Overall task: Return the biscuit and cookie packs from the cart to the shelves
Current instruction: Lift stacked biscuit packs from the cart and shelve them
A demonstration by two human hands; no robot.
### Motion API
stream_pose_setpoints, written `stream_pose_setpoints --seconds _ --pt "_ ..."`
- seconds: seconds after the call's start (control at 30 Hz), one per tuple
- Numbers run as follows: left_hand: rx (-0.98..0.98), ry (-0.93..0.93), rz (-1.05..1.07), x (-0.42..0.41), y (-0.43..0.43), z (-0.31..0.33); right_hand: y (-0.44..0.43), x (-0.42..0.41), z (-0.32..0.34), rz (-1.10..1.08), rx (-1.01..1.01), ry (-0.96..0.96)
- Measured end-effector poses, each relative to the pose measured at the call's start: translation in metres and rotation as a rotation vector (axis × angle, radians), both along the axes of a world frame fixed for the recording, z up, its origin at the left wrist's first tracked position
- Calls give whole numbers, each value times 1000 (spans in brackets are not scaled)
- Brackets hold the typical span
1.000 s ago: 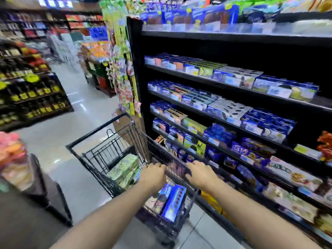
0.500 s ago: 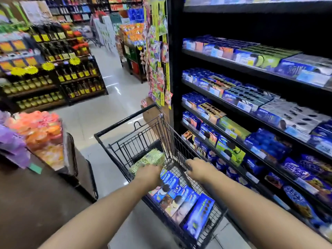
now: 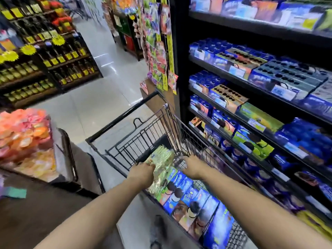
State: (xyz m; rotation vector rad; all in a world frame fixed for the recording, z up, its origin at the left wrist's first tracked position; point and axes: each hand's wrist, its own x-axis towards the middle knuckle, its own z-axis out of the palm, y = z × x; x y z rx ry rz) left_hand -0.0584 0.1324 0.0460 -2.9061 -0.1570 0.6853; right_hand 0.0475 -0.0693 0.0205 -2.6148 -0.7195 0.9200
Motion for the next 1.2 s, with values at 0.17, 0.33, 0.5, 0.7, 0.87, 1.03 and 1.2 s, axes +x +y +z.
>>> stream_pose_setpoints --seconds 0.17,0.33,0.5,0.7,0.87,1.03,1.2 --pt "-52 88 -62 46 65 -49 52 17 -52 -196 23 125" --pt "-65 211 -138 72 105 -97 98 14 -109 -334 19 282" --pt "-112 345 -180 84 123 -150 138 6 -169 -565 58 467" --pt "-263 357 -52 85 132 -199 162 5 -226 -880 185 668" --pt "-411 351 201 87 145 -219 169 10 -244 -1123 303 746" --pt "-515 337 291 91 158 -227 179 18 -256 -1169 364 833" --pt "-634 310 271 91 165 -224 183 8 -262 -1280 481 800"
